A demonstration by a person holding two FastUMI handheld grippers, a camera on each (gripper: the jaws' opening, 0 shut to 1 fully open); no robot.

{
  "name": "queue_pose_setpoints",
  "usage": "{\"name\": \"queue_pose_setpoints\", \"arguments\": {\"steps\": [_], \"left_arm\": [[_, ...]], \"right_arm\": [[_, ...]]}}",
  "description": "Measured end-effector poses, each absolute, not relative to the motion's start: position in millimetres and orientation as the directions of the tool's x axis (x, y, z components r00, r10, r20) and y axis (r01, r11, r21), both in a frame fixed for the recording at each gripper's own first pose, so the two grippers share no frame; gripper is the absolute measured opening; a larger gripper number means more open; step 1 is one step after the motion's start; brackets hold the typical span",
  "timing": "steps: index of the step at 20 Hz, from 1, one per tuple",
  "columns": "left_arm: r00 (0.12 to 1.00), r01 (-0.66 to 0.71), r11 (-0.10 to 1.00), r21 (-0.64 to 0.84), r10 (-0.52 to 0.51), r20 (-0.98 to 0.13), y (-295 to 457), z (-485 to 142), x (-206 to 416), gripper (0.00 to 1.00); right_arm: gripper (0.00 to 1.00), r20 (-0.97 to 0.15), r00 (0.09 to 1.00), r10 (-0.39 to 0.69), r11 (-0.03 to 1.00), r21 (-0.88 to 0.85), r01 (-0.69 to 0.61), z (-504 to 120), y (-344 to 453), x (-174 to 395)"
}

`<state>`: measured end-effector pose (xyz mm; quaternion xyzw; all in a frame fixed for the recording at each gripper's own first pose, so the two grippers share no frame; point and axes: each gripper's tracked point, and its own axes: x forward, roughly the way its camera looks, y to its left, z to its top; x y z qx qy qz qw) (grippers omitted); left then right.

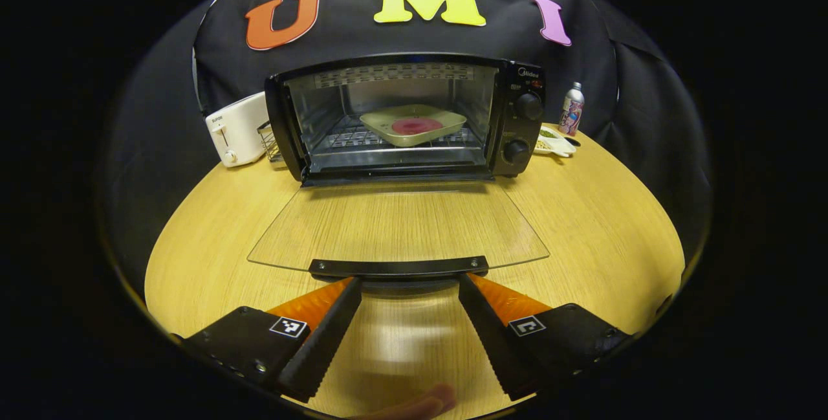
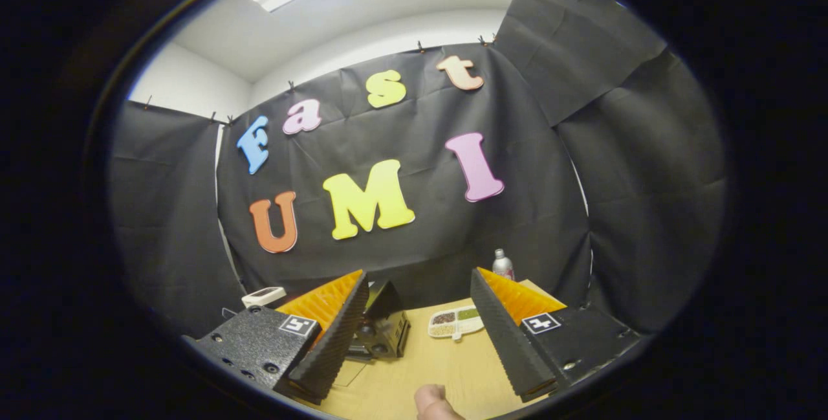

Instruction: Open the electric oven with the left hand, put the food in, and close the electric oven.

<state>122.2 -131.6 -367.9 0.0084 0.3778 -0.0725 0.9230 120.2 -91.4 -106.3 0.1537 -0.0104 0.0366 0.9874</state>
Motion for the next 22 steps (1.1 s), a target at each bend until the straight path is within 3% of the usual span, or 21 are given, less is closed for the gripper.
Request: {"name": "queue_pose_setpoints", "arguments": {"steps": [1, 2, 7, 9, 11, 12, 13, 16, 17, 18, 22], "left_arm": [[0.716, 0.141, 0.989, -0.036, -0.127, -0.687, -131.0, -361.6, 123.9, 0.97], [0.725, 0.138, 0.990, -0.037, -0.127, -0.677, -130.6, -356.6, 126.1, 0.97], [0.747, 0.146, 0.989, -0.024, -0.126, -0.653, -128.5, -339.9, 133.3, 0.97], [0.764, 0.149, 0.989, -0.015, -0.125, -0.633, -129.6, -329.0, 138.1, 0.97], [0.795, 0.151, 0.988, -0.006, -0.125, -0.593, -128.3, -316.3, 147.9, 0.97], [0.805, 0.149, 0.989, -0.007, -0.126, -0.580, -128.5, -311.1, 152.0, 0.96], [0.814, 0.144, 0.990, -0.009, -0.124, -0.567, -127.2, -305.0, 156.5, 0.97], [0.861, 0.146, 0.989, 0.010, -0.122, -0.493, -126.8, -280.0, 175.1, 0.97], [0.873, 0.146, 0.989, 0.013, -0.122, -0.472, -125.5, -274.3, 182.5, 0.97], [0.886, 0.146, 0.989, 0.014, -0.124, -0.446, -124.7, -265.5, 189.6, 0.96], [0.916, 0.130, 0.991, -0.025, -0.130, -0.379, -125.6, -242.6, 223.9, 0.96]], "right_arm": [[0.94, 0.033, 0.997, 0.066, 0.950, 0.304, -0.073, -106.2, -92.7, 120.2], [1.00, 0.034, 0.997, 0.063, 0.950, 0.306, -0.070, -106.5, -93.6, 119.3], [1.00, 0.019, 0.998, 0.057, 0.952, 0.300, -0.060, -107.6, -95.2, 115.0], [0.94, 0.022, 0.999, 0.039, 0.956, 0.290, -0.044, -104.8, -99.8, 112.6], [0.94, 0.022, 0.999, 0.038, 0.958, 0.284, -0.042, -101.8, -98.7, 106.6], [1.00, 0.020, 0.999, 0.042, 0.959, 0.281, -0.046, -100.9, -95.8, 102.5], [0.94, 0.019, 0.999, 0.046, 0.959, 0.279, -0.050, -99.8, -94.5, 99.1], [0.94, 0.013, 0.999, 0.036, 0.962, 0.272, -0.039, -96.1, -94.8, 91.0], [1.00, 0.009, 0.999, 0.035, 0.964, 0.265, -0.036, -96.2, -93.9, 87.6], [0.94, 0.007, 0.999, 0.035, 0.965, 0.261, -0.035, -93.7, -92.6, 82.8], [0.94, 0.023, 0.999, 0.034, 0.964, 0.264, -0.039, -83.3, -86.1, 60.4]]}}
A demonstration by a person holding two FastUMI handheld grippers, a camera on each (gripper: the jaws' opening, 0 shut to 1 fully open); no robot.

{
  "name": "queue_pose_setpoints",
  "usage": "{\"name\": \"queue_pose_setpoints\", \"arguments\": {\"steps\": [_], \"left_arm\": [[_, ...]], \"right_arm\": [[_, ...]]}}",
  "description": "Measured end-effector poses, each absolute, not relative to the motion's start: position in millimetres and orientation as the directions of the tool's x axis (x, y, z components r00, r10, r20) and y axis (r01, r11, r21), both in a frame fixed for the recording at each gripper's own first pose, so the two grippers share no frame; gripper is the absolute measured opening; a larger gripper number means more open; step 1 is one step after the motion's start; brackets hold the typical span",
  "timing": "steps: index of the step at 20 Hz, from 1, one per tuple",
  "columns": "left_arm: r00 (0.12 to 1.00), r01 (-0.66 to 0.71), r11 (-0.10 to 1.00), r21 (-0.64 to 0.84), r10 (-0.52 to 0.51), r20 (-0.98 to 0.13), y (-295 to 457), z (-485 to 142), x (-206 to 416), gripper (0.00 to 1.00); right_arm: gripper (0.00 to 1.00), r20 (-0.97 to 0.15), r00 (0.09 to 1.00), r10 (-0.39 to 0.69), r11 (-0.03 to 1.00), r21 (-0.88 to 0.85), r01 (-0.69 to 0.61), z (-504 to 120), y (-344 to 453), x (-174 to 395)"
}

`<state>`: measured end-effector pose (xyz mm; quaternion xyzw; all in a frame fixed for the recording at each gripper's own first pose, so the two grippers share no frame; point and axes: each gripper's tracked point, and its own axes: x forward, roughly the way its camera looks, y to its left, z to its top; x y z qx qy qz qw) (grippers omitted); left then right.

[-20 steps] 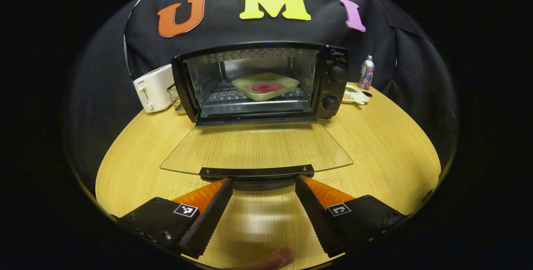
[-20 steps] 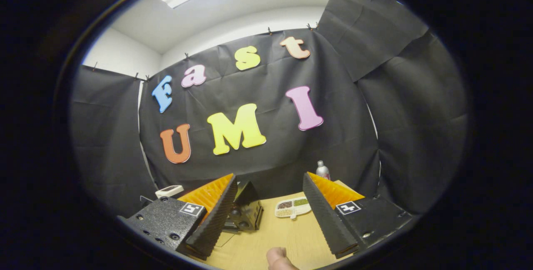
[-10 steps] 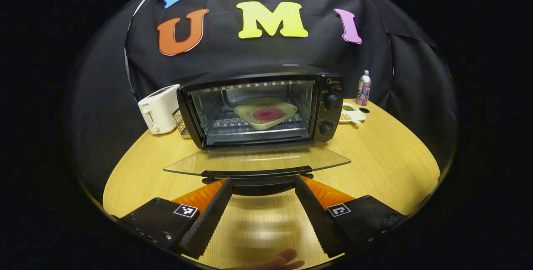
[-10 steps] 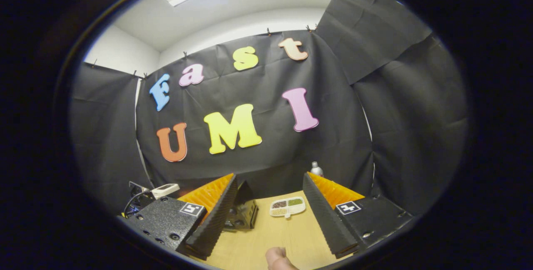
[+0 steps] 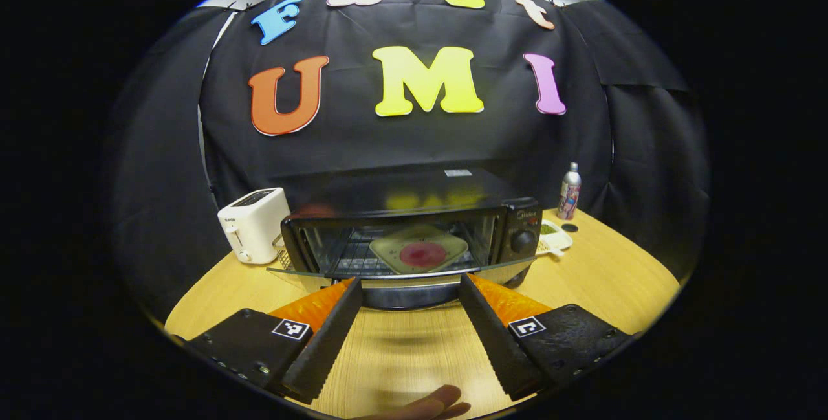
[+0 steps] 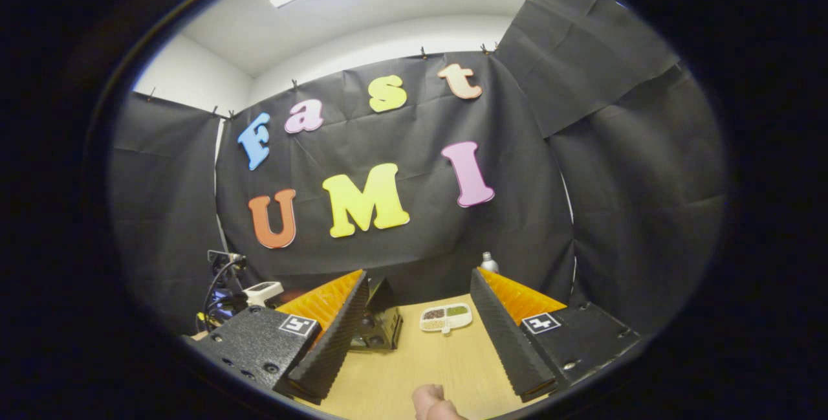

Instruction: Open the electric oven with the left hand, put the food in, and close the electric oven.

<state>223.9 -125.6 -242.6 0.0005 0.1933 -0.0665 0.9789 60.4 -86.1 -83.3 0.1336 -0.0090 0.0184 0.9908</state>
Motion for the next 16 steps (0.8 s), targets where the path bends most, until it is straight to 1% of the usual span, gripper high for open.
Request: {"name": "queue_pose_setpoints", "arguments": {"steps": [2, 4, 5, 8, 9, 10, 13, 16], "left_arm": [[0.926, 0.127, 0.991, -0.042, -0.134, -0.353, -121.8, -228.3, 234.7, 0.96], [0.936, 0.095, 0.995, -0.035, -0.101, -0.338, -112.7, -213.6, 228.8, 0.96], [0.941, 0.095, 0.995, -0.033, -0.101, -0.323, -112.1, -206.1, 221.5, 0.96], [0.956, 0.106, 0.994, -0.035, -0.112, -0.272, -110.0, -180.5, 194.2, 0.95], [0.956, 0.111, 0.993, -0.042, -0.118, -0.269, -110.9, -177.2, 183.4, 0.95], [0.956, 0.116, 0.992, -0.042, -0.123, -0.265, -110.6, -171.6, 171.0, 0.95], [0.961, 0.112, 0.993, -0.040, -0.118, -0.250, -99.2, -153.6, 137.1, 0.95], [0.968, 0.100, 0.993, -0.067, -0.112, -0.224, -92.9, -126.8, 103.1, 0.95]], "right_arm": [[0.94, 0.022, 0.999, 0.037, 0.961, 0.273, -0.042, -82.0, -82.1, 52.1], [0.94, 0.016, 0.999, 0.050, 0.958, 0.283, -0.053, -81.2, -76.7, 41.6], [0.94, 0.012, 0.999, 0.051, 0.957, 0.286, -0.053, -79.3, -76.2, 35.8], [0.94, 0.002, 0.998, 0.057, 0.955, 0.291, -0.055, -77.6, -74.2, 18.1], [1.00, -0.003, 0.998, 0.058, 0.956, 0.289, -0.054, -75.9, -74.1, 12.7], [0.94, -0.006, 0.999, 0.047, 0.958, 0.282, -0.044, -75.2, -77.3, 8.4], [0.94, 0.006, 1.000, 0.020, 0.969, 0.247, -0.021, -64.1, -80.0, -11.3], [0.94, 0.029, 0.999, 0.016, 0.974, 0.225, -0.022, -51.6, -74.5, -30.2]]}}
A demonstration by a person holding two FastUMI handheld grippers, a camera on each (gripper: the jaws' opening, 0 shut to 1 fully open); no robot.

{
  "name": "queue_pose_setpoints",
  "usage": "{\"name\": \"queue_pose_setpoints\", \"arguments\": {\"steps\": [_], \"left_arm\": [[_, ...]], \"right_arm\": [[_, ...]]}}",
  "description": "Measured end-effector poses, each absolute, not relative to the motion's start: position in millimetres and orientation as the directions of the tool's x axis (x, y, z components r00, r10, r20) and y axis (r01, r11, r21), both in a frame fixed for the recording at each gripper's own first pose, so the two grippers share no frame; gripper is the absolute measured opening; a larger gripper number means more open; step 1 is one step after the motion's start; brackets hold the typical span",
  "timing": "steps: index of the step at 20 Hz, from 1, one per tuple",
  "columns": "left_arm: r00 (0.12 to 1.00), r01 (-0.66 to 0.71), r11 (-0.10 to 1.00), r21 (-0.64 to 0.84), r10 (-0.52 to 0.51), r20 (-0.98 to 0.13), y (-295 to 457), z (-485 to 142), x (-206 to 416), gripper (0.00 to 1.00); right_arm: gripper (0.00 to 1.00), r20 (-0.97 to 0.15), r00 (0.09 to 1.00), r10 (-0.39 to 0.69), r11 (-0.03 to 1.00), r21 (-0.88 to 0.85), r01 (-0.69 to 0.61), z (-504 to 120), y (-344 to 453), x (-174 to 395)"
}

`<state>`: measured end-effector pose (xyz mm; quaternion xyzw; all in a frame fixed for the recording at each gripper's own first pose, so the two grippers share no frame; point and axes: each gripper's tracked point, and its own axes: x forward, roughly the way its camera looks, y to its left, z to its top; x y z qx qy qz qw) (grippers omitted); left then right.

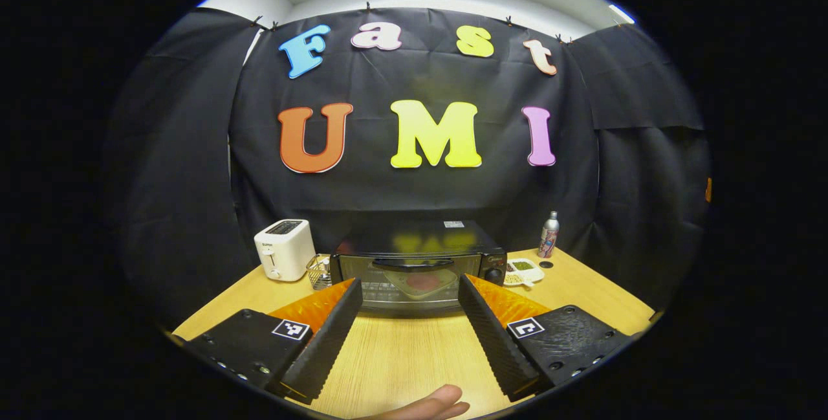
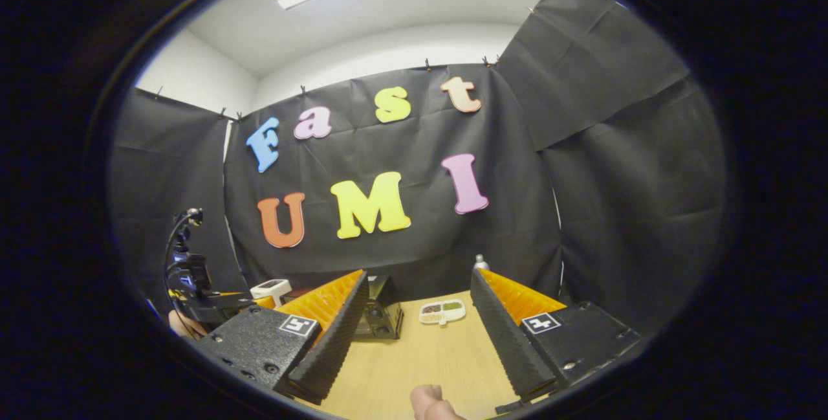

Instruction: Open the electric oven with the left hand, put the food in, and close the electric oven.

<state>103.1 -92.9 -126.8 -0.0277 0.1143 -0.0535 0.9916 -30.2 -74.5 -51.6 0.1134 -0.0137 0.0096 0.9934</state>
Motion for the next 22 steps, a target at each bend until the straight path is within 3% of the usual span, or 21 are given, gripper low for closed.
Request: {"name": "queue_pose_setpoints", "arguments": {"steps": [4, 5, 6, 13, 17, 21, 22], "left_arm": [[0.981, 0.025, 0.998, -0.061, -0.036, -0.189, -66.6, -92.6, 55.6, 0.95], [0.986, 0.010, 0.997, -0.071, -0.022, -0.167, -61.3, -79.3, 41.3, 0.95], [0.990, 0.003, 0.996, -0.085, -0.014, -0.139, -57.9, -66.6, 28.7, 0.95], [0.999, 0.022, 0.996, -0.085, -0.025, -0.032, -47.5, -31.4, -45.9, 0.94], [0.999, -0.003, 0.994, -0.110, -0.001, -0.034, -42.2, -33.5, -68.9, 0.94], [0.998, 0.053, 0.992, -0.110, -0.055, -0.011, -54.8, -24.6, -81.6, 0.93], [0.998, 0.062, 0.992, -0.106, -0.063, -0.003, -56.4, -23.1, -82.9, 0.93]], "right_arm": [[0.94, 0.050, 0.999, -0.011, 0.985, 0.170, 0.002, -38.7, -72.5, -54.1], [1.00, 0.068, 0.997, -0.028, 0.988, 0.151, 0.018, -32.7, -72.4, -59.8], [0.94, 0.085, 0.995, -0.045, 0.991, 0.132, 0.033, -26.1, -70.9, -64.9], [0.95, 0.087, 0.996, 0.019, 0.992, 0.119, -0.029, -20.9, -34.3, -89.2], [0.96, 0.077, 0.997, 0.009, 0.998, 0.059, -0.014, -30.7, -29.9, -96.0], [0.96, 0.100, 0.995, 0.007, 1.000, 0.027, -0.010, -23.4, -22.9, -104.7], [1.00, 0.109, 0.994, 0.008, 1.000, 0.022, -0.010, -19.7, -22.0, -106.1]]}}
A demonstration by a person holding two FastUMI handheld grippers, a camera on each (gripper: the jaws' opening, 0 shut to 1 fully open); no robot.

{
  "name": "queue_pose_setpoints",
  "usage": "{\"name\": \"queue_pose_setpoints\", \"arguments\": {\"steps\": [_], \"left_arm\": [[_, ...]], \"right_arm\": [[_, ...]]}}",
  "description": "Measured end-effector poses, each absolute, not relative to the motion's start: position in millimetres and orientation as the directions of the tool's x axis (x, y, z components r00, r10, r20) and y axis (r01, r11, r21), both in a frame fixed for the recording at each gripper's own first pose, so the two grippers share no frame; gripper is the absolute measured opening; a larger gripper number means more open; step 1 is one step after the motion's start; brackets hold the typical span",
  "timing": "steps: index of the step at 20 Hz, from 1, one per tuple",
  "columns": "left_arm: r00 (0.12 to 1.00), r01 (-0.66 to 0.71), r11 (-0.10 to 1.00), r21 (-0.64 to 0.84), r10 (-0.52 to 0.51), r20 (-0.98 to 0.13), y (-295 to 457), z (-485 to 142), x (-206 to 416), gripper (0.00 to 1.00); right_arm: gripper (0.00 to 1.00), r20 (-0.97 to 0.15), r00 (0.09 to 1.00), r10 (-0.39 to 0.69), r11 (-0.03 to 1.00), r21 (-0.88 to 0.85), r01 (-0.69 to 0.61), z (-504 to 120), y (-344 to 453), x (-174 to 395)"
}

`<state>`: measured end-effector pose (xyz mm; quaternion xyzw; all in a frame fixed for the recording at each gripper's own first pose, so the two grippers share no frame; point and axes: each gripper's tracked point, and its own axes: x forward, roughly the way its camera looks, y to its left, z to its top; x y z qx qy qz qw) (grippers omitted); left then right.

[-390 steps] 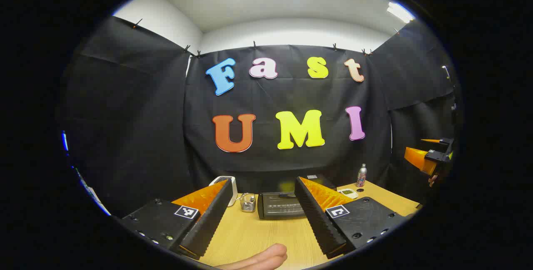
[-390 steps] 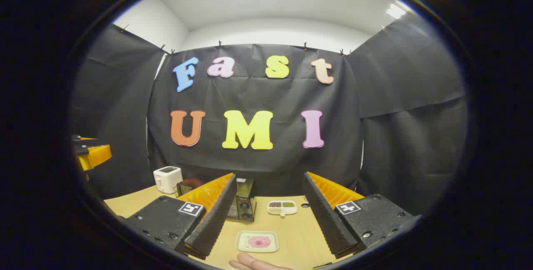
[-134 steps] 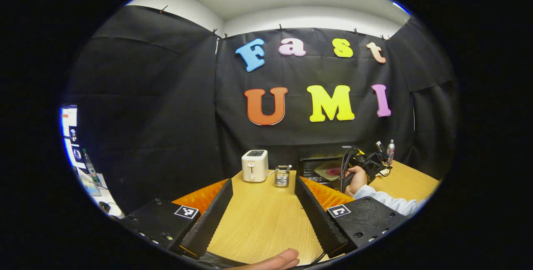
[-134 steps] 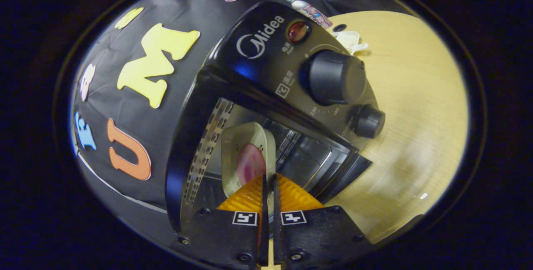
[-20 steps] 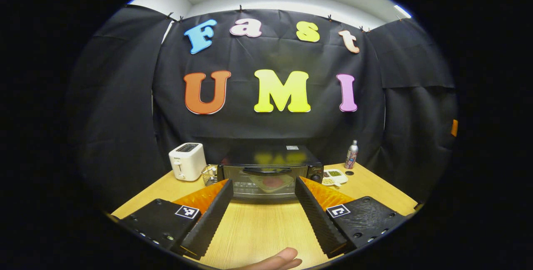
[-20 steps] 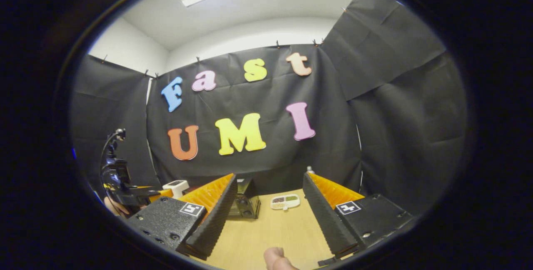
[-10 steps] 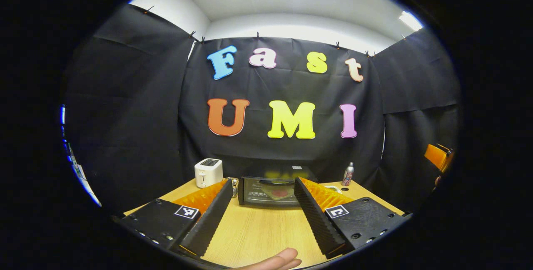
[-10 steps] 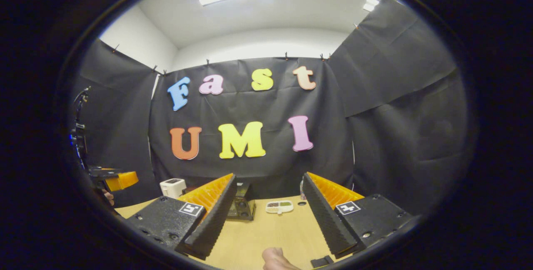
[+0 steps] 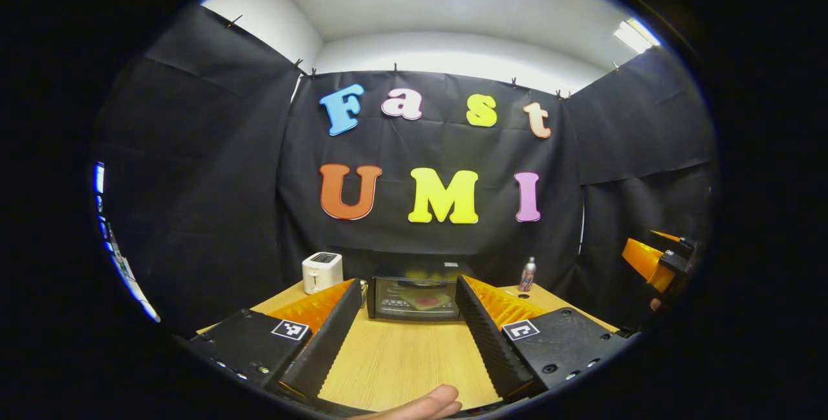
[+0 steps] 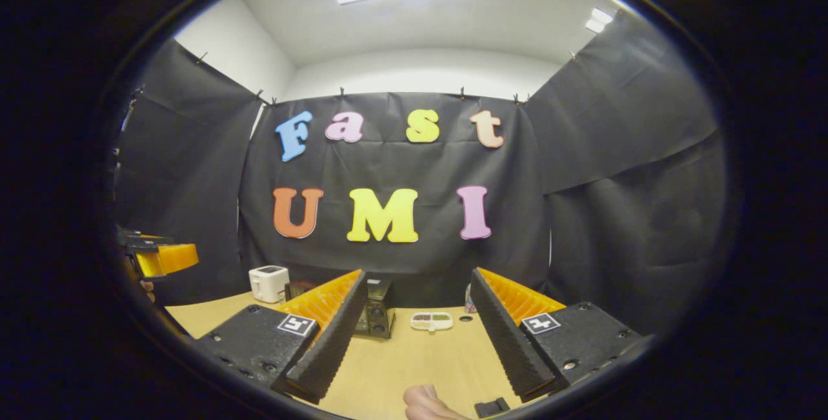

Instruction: Open the electric oven with the left hand, put the food in, and close the electric oven.

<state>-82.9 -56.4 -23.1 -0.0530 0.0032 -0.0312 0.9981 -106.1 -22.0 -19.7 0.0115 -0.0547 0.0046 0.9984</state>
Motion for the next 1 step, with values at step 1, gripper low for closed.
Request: {"name": "queue_pose_setpoints", "arguments": {"steps": [1], "left_arm": [[0.998, 0.069, 0.993, -0.099, -0.069, 0.002, -58.9, -21.5, -84.7, 0.93]], "right_arm": [[0.96, 0.116, 0.993, 0.009, 1.000, 0.017, -0.011, -17.7, -21.5, -107.4]]}}
